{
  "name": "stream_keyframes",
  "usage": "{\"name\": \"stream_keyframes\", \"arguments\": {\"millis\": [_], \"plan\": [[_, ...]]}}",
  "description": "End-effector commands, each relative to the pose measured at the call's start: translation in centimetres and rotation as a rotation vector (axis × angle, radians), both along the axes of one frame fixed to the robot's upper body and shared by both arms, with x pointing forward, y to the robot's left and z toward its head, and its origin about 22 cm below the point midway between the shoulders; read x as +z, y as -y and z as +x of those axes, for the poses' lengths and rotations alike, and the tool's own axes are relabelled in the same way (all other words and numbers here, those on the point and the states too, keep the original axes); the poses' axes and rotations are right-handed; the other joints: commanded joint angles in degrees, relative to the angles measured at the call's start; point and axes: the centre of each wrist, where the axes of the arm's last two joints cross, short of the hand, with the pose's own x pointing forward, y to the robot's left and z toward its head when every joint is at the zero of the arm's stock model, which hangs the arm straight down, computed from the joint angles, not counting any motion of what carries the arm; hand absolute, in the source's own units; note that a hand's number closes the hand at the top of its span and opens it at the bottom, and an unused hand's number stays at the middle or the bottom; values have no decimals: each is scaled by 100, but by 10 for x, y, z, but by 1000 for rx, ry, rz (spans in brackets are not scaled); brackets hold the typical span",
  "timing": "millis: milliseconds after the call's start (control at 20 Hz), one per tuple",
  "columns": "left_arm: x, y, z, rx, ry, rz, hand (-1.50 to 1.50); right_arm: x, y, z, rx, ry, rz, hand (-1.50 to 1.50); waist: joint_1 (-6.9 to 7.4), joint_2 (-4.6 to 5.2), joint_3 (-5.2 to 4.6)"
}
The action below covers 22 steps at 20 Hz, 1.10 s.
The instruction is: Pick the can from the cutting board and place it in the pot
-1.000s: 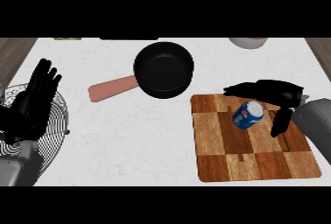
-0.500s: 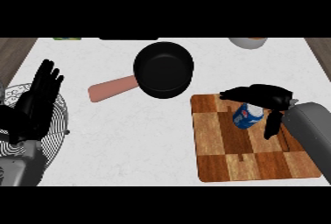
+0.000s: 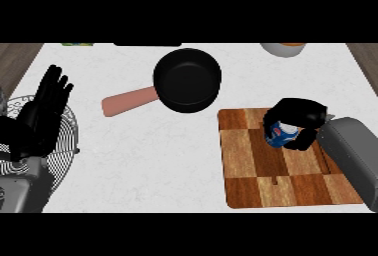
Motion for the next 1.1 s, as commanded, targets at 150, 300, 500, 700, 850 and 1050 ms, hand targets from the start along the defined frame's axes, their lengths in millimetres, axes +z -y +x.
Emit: {"name": "stream_keyframes", "arguments": {"millis": [150,300,500,700,850,1050], "plan": [[0,4,5,9,-15,1,0,-26,-134,-25,33,-60,21,150,-138,-64,13],[-3,5,3,-15,-14,15,0,-20,-220,-39,-18,-52,67,150,85,-102,-10],[1,11,7,-49,-7,21,0,-11,-238,-52,-154,-7,61,150,310,-97,13],[3,22,12,-75,-7,3,0,14,-261,-67,-253,55,89,150,454,-71,23],[0,16,12,-60,-18,3,0,31,-270,-82,-396,94,214,150,420,-70,27],[-2,20,13,-71,-11,-3,0,79,-284,-91,-566,226,436,150,386,-95,24]]}}
